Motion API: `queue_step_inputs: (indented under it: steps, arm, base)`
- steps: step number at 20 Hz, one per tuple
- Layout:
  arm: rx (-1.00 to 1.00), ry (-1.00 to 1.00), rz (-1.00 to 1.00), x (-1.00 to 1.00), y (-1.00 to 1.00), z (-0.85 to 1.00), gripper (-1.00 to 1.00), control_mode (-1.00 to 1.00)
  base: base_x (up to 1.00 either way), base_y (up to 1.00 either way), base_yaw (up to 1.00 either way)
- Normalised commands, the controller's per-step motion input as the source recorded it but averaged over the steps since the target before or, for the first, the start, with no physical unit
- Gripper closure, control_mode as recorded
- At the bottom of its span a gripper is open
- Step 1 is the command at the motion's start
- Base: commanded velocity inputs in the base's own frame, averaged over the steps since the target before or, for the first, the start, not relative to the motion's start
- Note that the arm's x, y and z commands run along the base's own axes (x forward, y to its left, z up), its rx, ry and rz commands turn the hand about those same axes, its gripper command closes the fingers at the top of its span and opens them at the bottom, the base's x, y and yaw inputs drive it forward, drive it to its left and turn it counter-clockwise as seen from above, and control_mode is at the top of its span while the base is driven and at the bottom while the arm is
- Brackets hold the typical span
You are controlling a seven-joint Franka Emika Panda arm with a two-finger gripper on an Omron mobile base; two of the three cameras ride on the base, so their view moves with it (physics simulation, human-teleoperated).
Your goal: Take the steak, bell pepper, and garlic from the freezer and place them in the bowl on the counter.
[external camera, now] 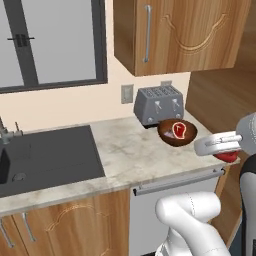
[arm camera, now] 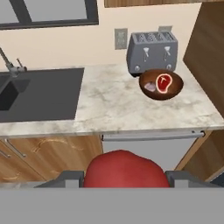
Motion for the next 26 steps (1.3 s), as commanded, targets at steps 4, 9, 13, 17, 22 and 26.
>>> queue_step_inputs:
  steps: [4,9,13,17,22,26]
  arm:
    - [0.00,0.00,0.00,0.00,0.00,0.00,1.00,1.00]
    - [0.00,0.00,0.00,0.00,0.00,0.00,1.00,1.00]
    - [0.00,0.00,0.00,0.00,0.00,0.00,1.00,1.00]
    - [0.00,0.00,0.00,0.00,0.00,0.00,1.00,1.00]
    - [0.00,0.00,0.00,0.00,0.00,0.00,1.00,1.00]
    - [0.00,0.00,0.00,0.00,0.00,0.00,1.00,1.00]
  base:
    - [0.23,-0.40,0.00]
    - [0.12,-0.53,-0.01]
    - [0.28,-0.45,-0.01]
    - [0.41,-0.34,-0.01]
    - [0.53,-0.24,0.00]
    - [0.61,-0.13,0.00]
